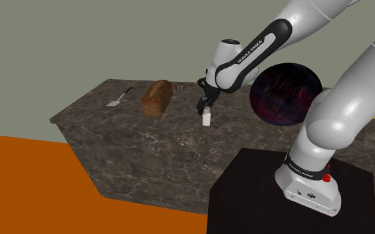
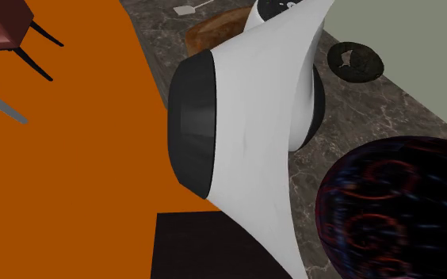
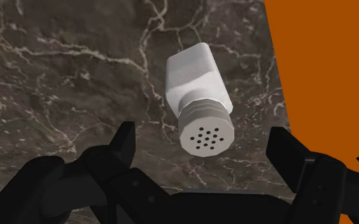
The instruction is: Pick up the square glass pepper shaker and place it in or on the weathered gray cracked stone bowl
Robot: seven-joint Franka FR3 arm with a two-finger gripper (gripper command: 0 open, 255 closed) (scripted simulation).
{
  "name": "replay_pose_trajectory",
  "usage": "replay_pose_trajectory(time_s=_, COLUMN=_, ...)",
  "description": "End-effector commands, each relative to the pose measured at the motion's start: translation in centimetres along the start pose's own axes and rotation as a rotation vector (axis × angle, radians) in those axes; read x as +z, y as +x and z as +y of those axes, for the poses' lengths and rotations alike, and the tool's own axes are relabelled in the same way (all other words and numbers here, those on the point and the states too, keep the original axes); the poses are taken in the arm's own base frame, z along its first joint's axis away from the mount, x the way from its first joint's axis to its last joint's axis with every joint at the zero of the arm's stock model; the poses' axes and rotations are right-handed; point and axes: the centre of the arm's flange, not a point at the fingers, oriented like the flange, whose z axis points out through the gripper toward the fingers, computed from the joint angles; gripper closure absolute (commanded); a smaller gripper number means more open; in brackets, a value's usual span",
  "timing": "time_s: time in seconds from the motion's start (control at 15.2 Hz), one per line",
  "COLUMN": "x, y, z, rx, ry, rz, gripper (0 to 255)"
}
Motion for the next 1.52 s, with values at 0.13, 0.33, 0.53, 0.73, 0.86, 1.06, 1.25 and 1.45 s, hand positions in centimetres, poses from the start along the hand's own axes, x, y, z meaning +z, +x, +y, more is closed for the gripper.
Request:
replay_pose_trajectory(time_s=0.13, x=0.0, y=0.0, z=0.0, rx=0.000, ry=0.000, rz=0.000, gripper=0)
replay_pose_trajectory(time_s=0.33, x=0.0, y=0.0, z=0.0, rx=0.000, ry=0.000, rz=0.000, gripper=255)
replay_pose_trajectory(time_s=0.53, x=0.0, y=0.0, z=0.0, rx=0.000, ry=0.000, rz=0.000, gripper=255)
replay_pose_trajectory(time_s=0.73, x=0.0, y=0.0, z=0.0, rx=0.000, ry=0.000, rz=0.000, gripper=255)
replay_pose_trajectory(time_s=0.86, x=-0.5, y=0.1, z=0.0, rx=0.000, ry=0.000, rz=0.000, gripper=255)
replay_pose_trajectory(time_s=1.06, x=-2.0, y=0.6, z=-0.1, rx=0.000, ry=0.000, rz=0.000, gripper=255)
replay_pose_trajectory(time_s=1.25, x=-3.5, y=1.0, z=-0.1, rx=0.000, ry=0.000, rz=0.000, gripper=255)
replay_pose_trajectory(time_s=1.45, x=-5.0, y=1.5, z=-0.2, rx=0.000, ry=0.000, rz=0.000, gripper=255)
